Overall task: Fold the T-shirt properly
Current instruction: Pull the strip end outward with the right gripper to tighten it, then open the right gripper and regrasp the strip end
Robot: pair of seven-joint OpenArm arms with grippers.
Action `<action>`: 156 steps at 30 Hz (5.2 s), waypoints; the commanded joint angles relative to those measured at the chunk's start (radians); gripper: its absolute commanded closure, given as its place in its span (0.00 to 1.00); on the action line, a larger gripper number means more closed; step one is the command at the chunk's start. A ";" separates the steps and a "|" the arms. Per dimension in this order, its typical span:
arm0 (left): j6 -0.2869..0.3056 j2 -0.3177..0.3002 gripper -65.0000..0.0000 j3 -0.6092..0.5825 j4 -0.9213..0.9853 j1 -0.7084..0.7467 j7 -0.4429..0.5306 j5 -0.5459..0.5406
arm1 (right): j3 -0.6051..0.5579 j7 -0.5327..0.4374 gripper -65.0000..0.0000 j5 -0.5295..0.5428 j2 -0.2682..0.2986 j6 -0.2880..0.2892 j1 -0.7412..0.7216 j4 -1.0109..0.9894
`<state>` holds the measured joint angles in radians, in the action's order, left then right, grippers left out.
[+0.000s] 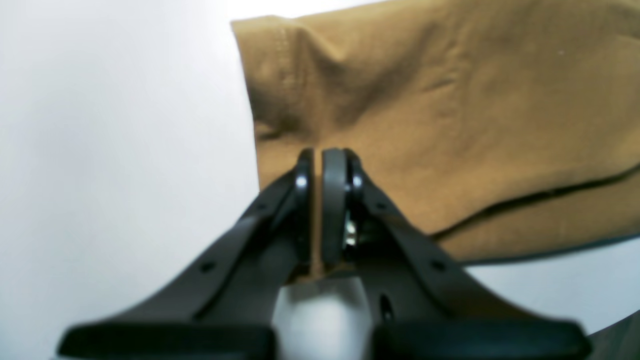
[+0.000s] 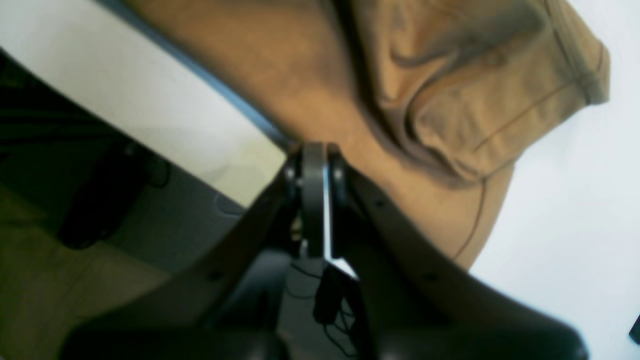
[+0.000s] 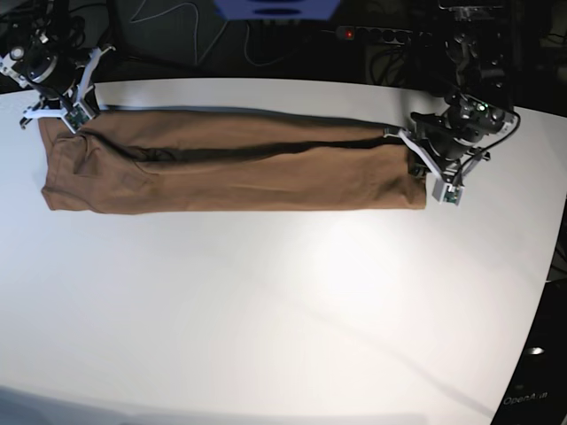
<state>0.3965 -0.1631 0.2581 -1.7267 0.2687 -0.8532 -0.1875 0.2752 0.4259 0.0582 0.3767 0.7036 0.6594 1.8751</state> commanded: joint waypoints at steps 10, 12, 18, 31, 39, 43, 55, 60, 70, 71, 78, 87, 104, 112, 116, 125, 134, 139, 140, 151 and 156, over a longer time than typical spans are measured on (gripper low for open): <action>0.005 -0.005 0.96 0.004 -0.016 0.001 0.018 -0.010 | 0.016 -0.012 1.00 -0.136 0.025 -0.005 -0.169 0.008; 0.005 -0.003 0.96 0.004 -0.016 0.001 0.016 -0.010 | 0.000 0.004 1.00 -0.137 0.028 -0.005 -0.200 0.008; 0.005 -0.003 0.96 0.004 -0.016 0.002 0.013 -0.008 | -0.001 0.152 1.00 -0.137 0.005 -0.005 -0.339 0.008; 0.005 -0.003 0.96 0.005 -0.017 0.002 0.012 -0.007 | -0.038 0.216 1.00 -0.140 -0.060 -0.005 -0.421 -0.012; 0.005 -0.005 0.96 0.005 -0.025 0.002 0.010 -0.007 | -0.087 0.212 1.00 -0.140 -0.055 -0.005 -0.453 -0.119; 0.005 -0.008 0.96 0.005 -0.020 0.002 0.010 -0.007 | -0.089 0.213 1.00 -0.140 -0.054 -0.005 -0.479 -0.136; 0.005 -0.011 0.96 0.005 -0.019 -0.003 0.010 -0.007 | -0.170 0.216 1.00 -0.140 -0.037 -0.005 -0.507 -0.164; 0.005 -0.011 0.96 0.005 -0.017 -0.003 0.010 -0.007 | -0.216 0.216 1.00 -0.140 -0.034 -0.005 -0.499 -0.167; 0.005 -0.011 0.96 0.005 -0.017 0.001 0.010 -0.007 | -0.291 0.212 1.00 -0.140 -0.009 -0.005 -0.507 -0.230; 0.005 -0.011 0.96 0.005 -0.017 0.001 0.010 -0.007 | -0.291 0.212 1.00 -0.140 -0.009 -0.005 -0.507 -0.230; 0.005 -0.011 0.96 0.005 -0.017 -0.001 0.010 -0.007 | -0.290 0.218 1.00 -0.140 0.012 -0.005 -0.462 -0.185; 0.005 -0.010 0.96 0.005 -0.017 -0.006 0.010 -0.007 | -0.288 0.218 1.00 -0.142 0.028 -0.005 -0.263 -0.027; 0.005 -0.011 0.96 0.005 -0.017 0.001 0.013 -0.007 | -0.172 0.218 1.00 -0.142 0.020 -0.005 -0.180 0.030; 0.005 -0.011 0.96 0.005 -0.017 -0.001 0.012 -0.007 | -0.158 0.273 0.90 -0.142 0.018 -0.005 -0.264 0.044; 0.005 -0.011 0.96 0.005 -0.017 -0.001 0.012 -0.007 | -0.158 0.314 0.69 -0.142 0.018 -0.005 -0.318 0.044; 0.005 -0.010 0.96 0.005 -0.017 -0.007 0.010 -0.007 | -0.162 0.317 0.67 -0.140 0.021 -0.005 -0.395 -0.027; 0.005 -0.011 0.96 0.005 -0.017 -0.009 0.010 -0.007 | -0.159 0.310 0.67 -0.140 0.026 -0.005 -0.458 -0.154; 0.005 -0.011 0.96 0.005 -0.017 -0.009 0.010 -0.005 | -0.159 0.310 0.67 -0.140 0.021 -0.005 -0.451 -0.145; 0.005 -0.011 0.96 0.005 -0.017 -0.009 0.010 -0.005 | -0.159 0.311 0.67 -0.140 0.021 -0.005 -0.448 -0.136; 0.005 -0.011 0.96 0.005 -0.017 -0.021 0.010 -0.005 | -0.156 0.319 0.67 -0.142 0.020 -0.005 -0.384 -0.045; 0.005 -0.011 0.96 0.005 -0.017 -0.021 0.010 -0.005 | -0.156 0.319 0.67 -0.142 0.020 -0.005 -0.379 -0.050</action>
<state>0.3965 -0.1665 0.2600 -1.7275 0.2550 -0.8570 -0.1871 0.1101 0.7528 -0.0803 0.3820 0.7033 0.2867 1.8111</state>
